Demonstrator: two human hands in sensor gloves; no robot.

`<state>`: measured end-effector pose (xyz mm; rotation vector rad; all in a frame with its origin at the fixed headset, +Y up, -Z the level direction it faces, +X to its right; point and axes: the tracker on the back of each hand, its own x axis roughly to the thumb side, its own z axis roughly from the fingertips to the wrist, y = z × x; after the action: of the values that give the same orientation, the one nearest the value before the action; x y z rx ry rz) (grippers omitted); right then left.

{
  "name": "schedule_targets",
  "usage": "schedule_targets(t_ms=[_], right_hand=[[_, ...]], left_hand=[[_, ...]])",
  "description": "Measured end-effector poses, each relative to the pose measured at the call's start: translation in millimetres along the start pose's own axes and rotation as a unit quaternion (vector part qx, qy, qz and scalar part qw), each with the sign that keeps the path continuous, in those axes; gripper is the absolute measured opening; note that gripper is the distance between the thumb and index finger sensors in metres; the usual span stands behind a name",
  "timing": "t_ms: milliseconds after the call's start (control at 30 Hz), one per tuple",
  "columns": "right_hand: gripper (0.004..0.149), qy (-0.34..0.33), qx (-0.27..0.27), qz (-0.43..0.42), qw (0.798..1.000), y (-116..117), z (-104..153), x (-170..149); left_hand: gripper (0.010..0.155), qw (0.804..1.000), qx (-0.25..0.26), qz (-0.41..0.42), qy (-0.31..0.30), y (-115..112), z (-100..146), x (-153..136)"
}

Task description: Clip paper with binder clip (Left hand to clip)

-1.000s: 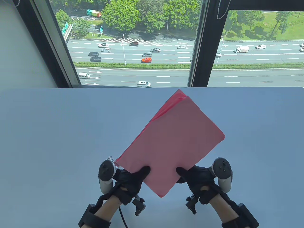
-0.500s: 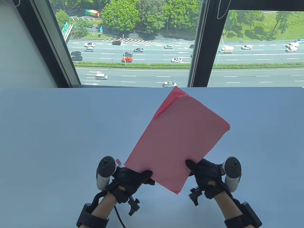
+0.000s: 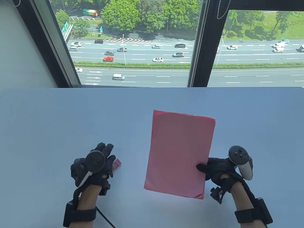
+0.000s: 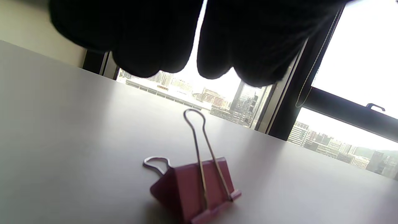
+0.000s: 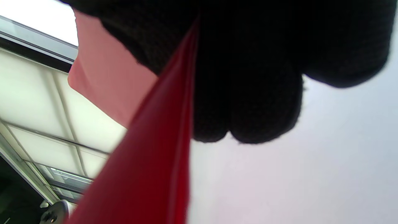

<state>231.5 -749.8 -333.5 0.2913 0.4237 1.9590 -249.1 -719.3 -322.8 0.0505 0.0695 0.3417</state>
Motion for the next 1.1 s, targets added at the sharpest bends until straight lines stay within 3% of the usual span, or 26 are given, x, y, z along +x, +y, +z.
schedule_targets(t_ms=[100, 167, 367, 633, 767, 900, 1100], right_hand=[[0.043, 0.010, 0.024, 0.023, 0.999, 6.7, -1.7, -0.1], [0.043, 0.015, 0.033, 0.029, 0.999, 10.6, -2.3, 0.0], [0.043, 0.018, 0.027, 0.035, 0.999, 11.2, -3.4, -0.6], [0.043, 0.016, 0.031, 0.034, 0.999, 10.2, -1.9, 0.8], [0.043, 0.011, 0.030, 0.030, 0.999, 9.4, -2.2, 1.1], [0.043, 0.008, 0.019, 0.020, 1.000, 3.6, -1.5, 0.3], [0.043, 0.006, 0.012, 0.021, 1.000, -0.1, 0.4, -0.3]], left_hand=[[0.062, 0.999, -0.026, -0.037, 0.017, -9.1, -4.9, -3.2], [0.063, 0.998, -0.016, -0.050, 0.019, -11.9, -7.7, -3.6], [0.055, 0.999, 0.003, -0.047, 0.019, -9.3, -9.7, 0.4], [0.056, 0.995, -0.028, -0.087, 0.031, -14.5, -10.0, 3.1], [0.043, 0.999, -0.031, -0.035, 0.024, -17.3, -11.9, 2.8], [0.039, 0.997, -0.063, 0.043, 0.030, -15.7, -9.7, 1.1], [0.038, 0.988, -0.126, 0.086, 0.037, -18.2, -9.3, -5.0]])
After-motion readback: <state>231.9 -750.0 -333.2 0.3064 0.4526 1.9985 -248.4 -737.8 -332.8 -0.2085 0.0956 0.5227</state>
